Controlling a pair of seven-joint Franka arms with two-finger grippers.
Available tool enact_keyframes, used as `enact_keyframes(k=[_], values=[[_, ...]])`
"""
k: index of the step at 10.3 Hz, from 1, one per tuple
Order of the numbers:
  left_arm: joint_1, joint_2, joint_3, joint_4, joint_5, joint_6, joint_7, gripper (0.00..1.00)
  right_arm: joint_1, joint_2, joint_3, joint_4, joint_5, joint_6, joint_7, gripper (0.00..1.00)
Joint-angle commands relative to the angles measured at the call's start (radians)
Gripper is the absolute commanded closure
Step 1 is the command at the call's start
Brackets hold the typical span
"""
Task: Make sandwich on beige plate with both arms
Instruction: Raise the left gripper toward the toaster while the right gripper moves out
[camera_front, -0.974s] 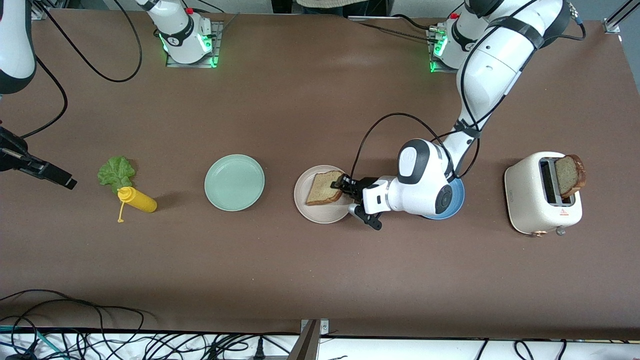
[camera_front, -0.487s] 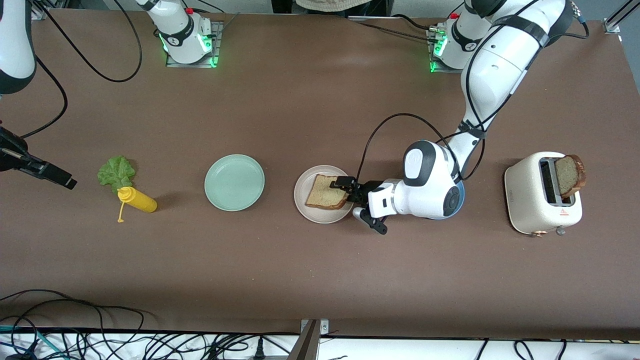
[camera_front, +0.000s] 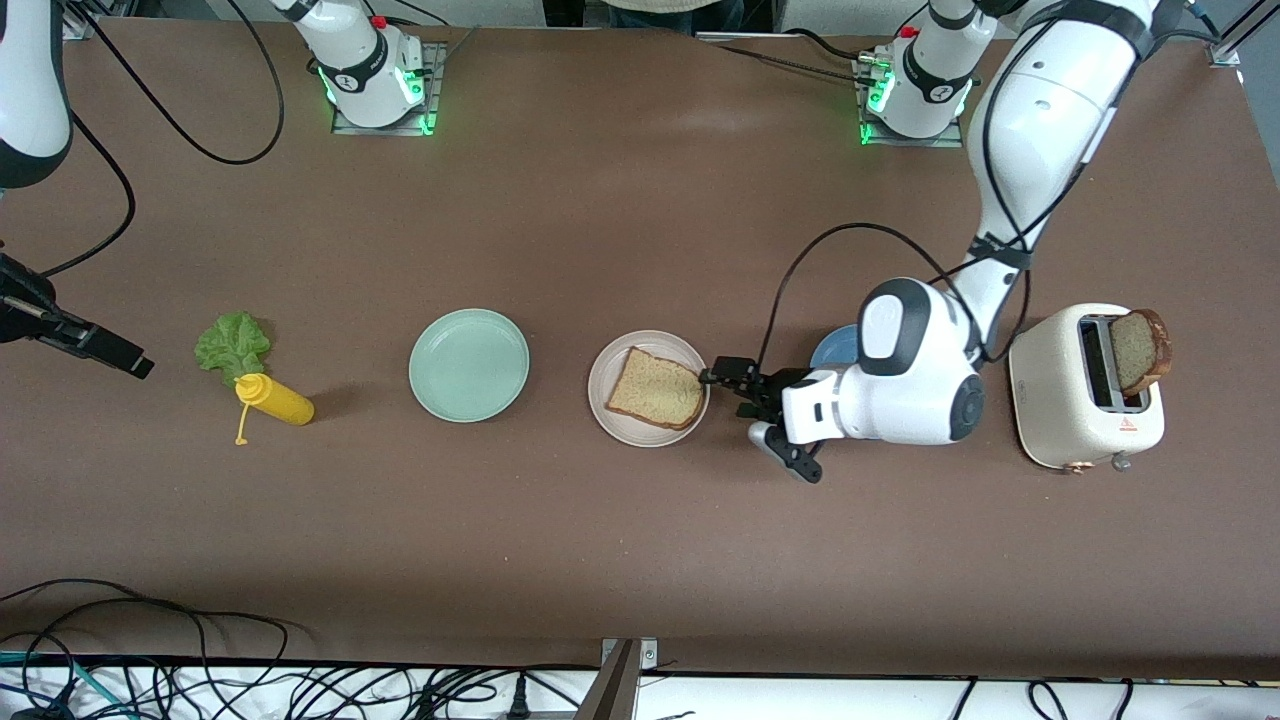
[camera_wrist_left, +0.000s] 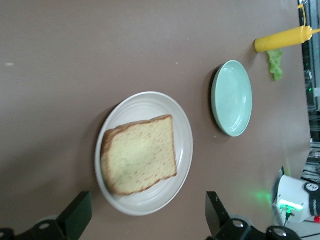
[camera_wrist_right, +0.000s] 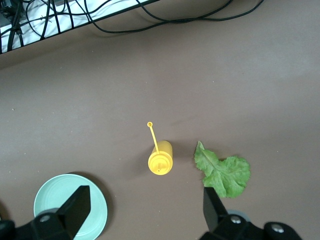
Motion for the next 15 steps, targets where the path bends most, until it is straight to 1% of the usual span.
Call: enact_keyframes(k=[1,3,4,5,6,7,9,10,12,14,15], values=[[0.045,-0.084,0.008,-0.015,0.103,-0.089,-0.039,0.0,-0.003,-0.004,0.003,-0.001,0.018,0.003,0.008,0.0],[0.079,-0.151,0.008,-0.013,0.255,-0.158,-0.131,0.0,0.005,-0.004,0.006,-0.001,0.018,0.021,0.012,0.0],[0.091,-0.183,0.008,-0.012,0.303,-0.177,-0.174,0.0,0.02,0.004,0.009,0.001,0.018,0.021,0.015,0.0],[0.093,-0.222,0.017,-0.007,0.402,-0.18,-0.221,0.0,0.049,0.016,0.008,0.005,0.018,0.024,0.046,0.0],[0.093,-0.263,0.014,-0.012,0.537,-0.186,-0.269,0.0,0.09,0.027,0.008,0.013,0.04,0.047,0.142,0.0],[0.094,-0.294,0.015,-0.007,0.594,-0.237,-0.295,0.0,0.139,0.038,0.008,0.015,0.06,0.081,0.285,0.0],[0.128,-0.355,0.026,-0.007,0.657,-0.269,-0.302,0.0,0.26,0.09,0.008,0.015,0.056,0.183,0.568,0.0],[0.184,-0.384,0.026,-0.004,0.671,-0.292,-0.293,0.0,0.338,0.142,0.006,0.015,0.053,0.287,0.759,0.0],[0.202,-0.432,0.026,-0.001,0.672,-0.384,-0.286,0.0,0.431,0.203,0.006,0.019,0.051,0.412,0.961,0.0],[0.203,-0.482,0.025,0.005,0.67,-0.436,-0.288,0.0,0.521,0.301,0.006,0.076,0.053,0.445,1.061,0.0],[0.202,-0.498,0.022,0.008,0.667,-0.508,-0.288,0.0,0.569,0.365,0.006,0.121,0.053,0.467,1.122,0.0]])
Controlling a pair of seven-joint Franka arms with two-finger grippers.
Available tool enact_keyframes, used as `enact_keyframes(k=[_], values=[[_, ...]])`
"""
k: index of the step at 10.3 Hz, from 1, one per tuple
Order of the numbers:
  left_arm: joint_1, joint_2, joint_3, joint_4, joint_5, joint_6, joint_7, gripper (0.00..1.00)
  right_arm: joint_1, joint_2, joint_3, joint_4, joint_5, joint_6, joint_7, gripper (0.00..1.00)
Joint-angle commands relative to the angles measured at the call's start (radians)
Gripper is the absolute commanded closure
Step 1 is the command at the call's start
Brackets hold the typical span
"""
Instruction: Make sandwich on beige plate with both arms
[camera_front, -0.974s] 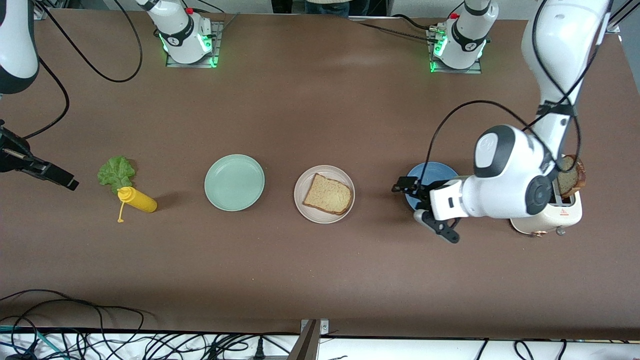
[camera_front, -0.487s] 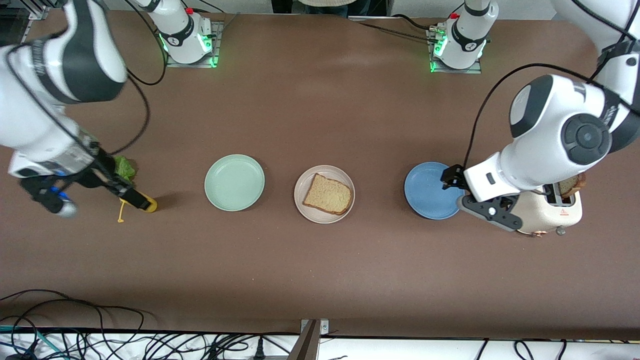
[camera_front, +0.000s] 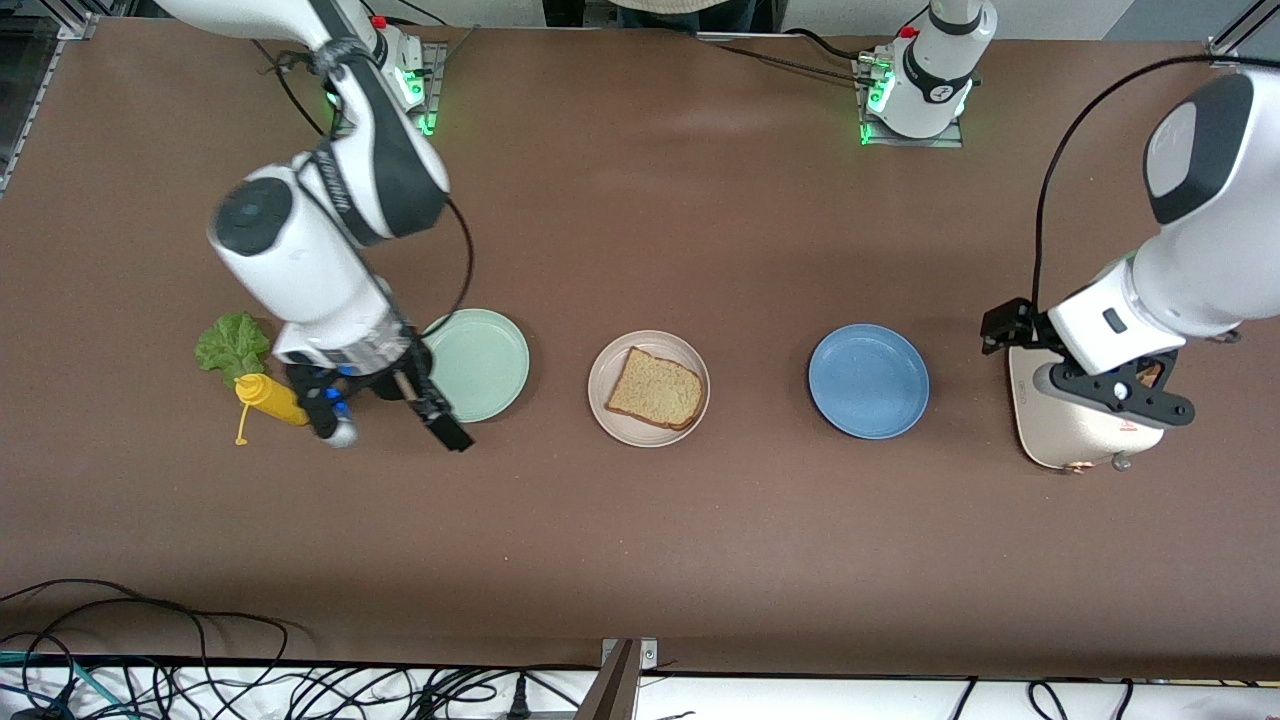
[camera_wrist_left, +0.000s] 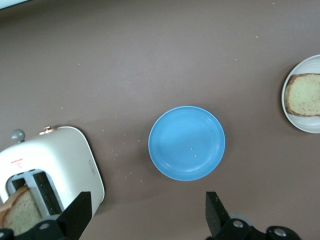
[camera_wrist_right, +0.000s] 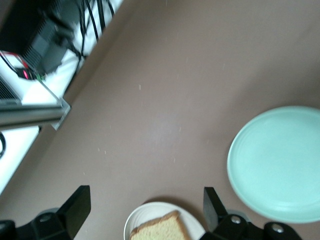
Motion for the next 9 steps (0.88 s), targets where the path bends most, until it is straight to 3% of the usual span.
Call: enact_keyframes(k=[1,3,5,6,8,9], values=[[-0.006,-0.066,0.0,0.021,0.017,-0.136,-0.004,0.0,0.088,0.152,-0.011,0.14,0.005,0.061,0.162,0.0],[0.013,-0.07,0.015,0.053,0.002,-0.183,-0.004,0.0,0.138,0.252,-0.011,0.174,0.005,0.165,0.251,0.0],[-0.045,-0.1,0.167,0.005,-0.108,-0.106,-0.008,0.0,0.169,0.315,-0.012,0.174,0.004,0.221,0.253,0.0],[-0.065,-0.122,0.202,-0.029,-0.124,-0.095,-0.007,0.0,0.177,0.335,-0.011,0.172,0.01,0.224,0.255,0.0],[-0.064,-0.171,0.204,-0.092,-0.115,-0.071,-0.012,0.0,0.209,0.359,-0.011,0.16,0.008,0.221,0.264,0.0],[-0.067,-0.227,0.204,-0.171,-0.114,-0.008,-0.028,0.0,0.226,0.376,-0.011,0.162,0.008,0.221,0.264,0.0]])
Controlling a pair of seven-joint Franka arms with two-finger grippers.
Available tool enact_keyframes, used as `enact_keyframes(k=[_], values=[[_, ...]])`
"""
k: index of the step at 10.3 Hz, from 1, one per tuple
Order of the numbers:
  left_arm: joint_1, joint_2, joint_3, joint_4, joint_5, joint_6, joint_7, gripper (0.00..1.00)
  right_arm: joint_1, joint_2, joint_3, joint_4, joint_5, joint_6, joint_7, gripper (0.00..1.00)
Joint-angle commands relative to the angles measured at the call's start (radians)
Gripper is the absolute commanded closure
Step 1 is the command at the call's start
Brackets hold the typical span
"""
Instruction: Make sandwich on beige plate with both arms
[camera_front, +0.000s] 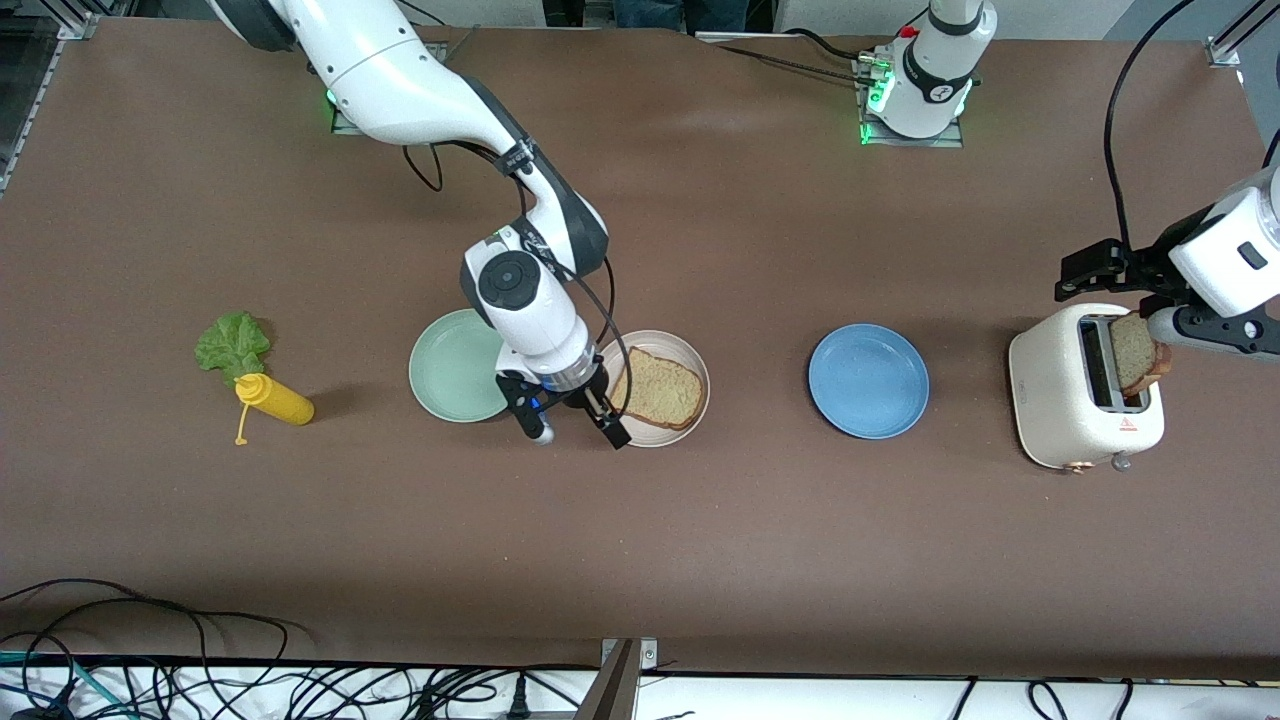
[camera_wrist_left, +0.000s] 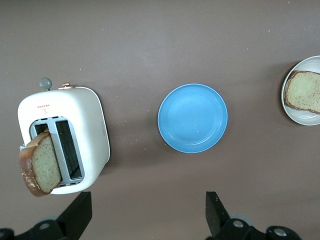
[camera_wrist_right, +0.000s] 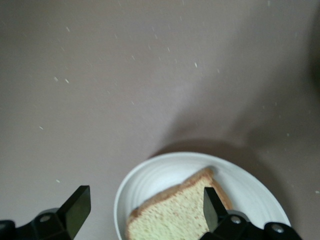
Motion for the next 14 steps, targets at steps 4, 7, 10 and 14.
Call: enact_keyframes(k=[4,7,10,14], values=[[-0.051,-0.129,0.016,-0.142,0.015,0.051,-0.172,0.0,0.06,0.035,-0.01,0.007,-0.011,-0.01,-0.001,0.0],[-0.049,-0.127,0.016,-0.136,0.015,0.045,-0.163,0.0,0.055,-0.04,-0.065,0.009,-0.082,-0.12,-0.048,0.0],[-0.043,-0.123,0.017,-0.133,0.007,0.045,-0.162,0.0,0.035,-0.141,-0.152,0.006,-0.093,-0.341,-0.316,0.0],[-0.042,-0.121,0.017,-0.134,0.007,0.043,-0.163,0.0,-0.092,-0.259,-0.166,0.006,-0.057,-0.591,-0.638,0.0]])
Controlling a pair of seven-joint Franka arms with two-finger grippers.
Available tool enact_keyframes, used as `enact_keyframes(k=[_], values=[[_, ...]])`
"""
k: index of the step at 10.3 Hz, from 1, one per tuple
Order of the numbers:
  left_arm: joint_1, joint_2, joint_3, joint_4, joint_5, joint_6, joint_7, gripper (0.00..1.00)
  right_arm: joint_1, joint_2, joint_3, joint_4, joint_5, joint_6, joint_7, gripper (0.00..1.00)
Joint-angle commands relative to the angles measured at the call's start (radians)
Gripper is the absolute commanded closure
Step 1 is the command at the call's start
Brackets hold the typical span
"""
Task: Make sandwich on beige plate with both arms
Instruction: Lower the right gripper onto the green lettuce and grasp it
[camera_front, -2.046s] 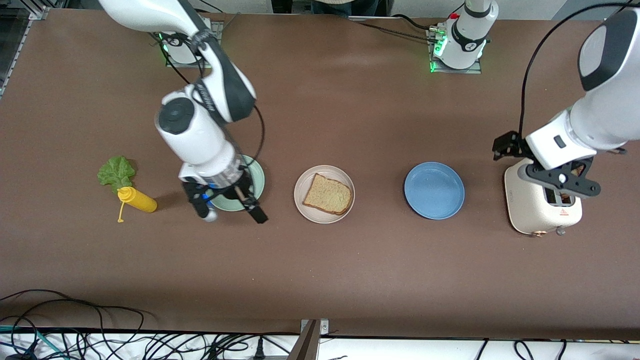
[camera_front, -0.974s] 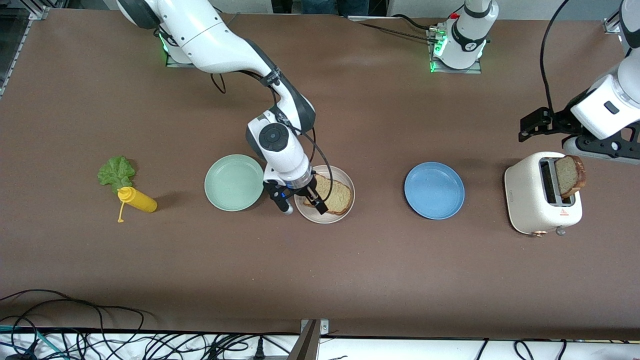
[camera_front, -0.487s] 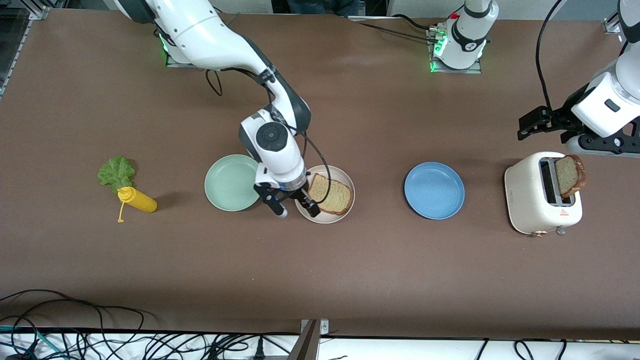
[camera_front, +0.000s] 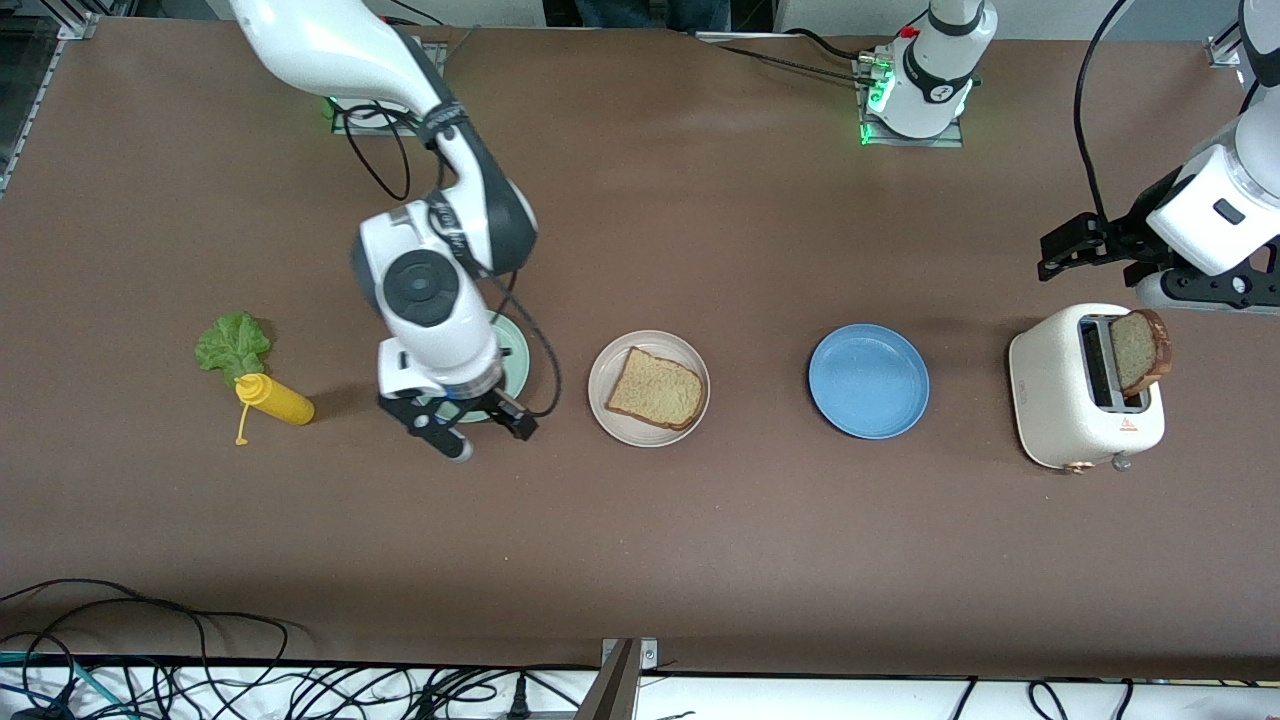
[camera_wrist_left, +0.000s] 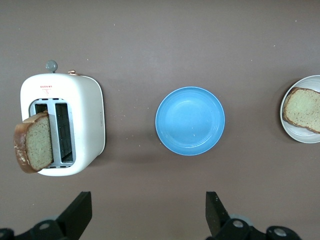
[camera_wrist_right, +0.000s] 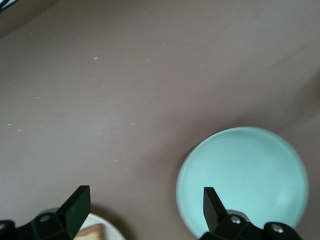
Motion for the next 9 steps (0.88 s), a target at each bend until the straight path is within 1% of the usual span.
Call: enact_keyframes(k=[1,2,4,7,9], values=[[-0.003,-0.013,0.004,-0.01,0.006,-0.008,-0.012,0.0,-0.034,-0.072,-0.024,-0.019,0.016,-0.111,-0.164,0.0],[-0.002,-0.013,0.004,-0.01,0.006,-0.008,-0.012,0.0,-0.034,-0.089,-0.058,-0.019,0.016,-0.13,-0.233,0.0],[-0.002,-0.015,0.006,-0.01,0.006,-0.008,-0.012,0.0,-0.034,-0.118,-0.117,-0.022,0.013,-0.219,-0.34,0.0],[-0.008,-0.013,0.003,-0.008,0.004,-0.008,-0.015,0.0,-0.034,-0.169,-0.196,-0.019,0.01,-0.283,-0.502,0.0],[-0.008,-0.013,0.003,-0.008,0.004,-0.008,-0.015,0.0,-0.033,-0.198,-0.269,-0.022,0.002,-0.38,-0.638,0.0]])
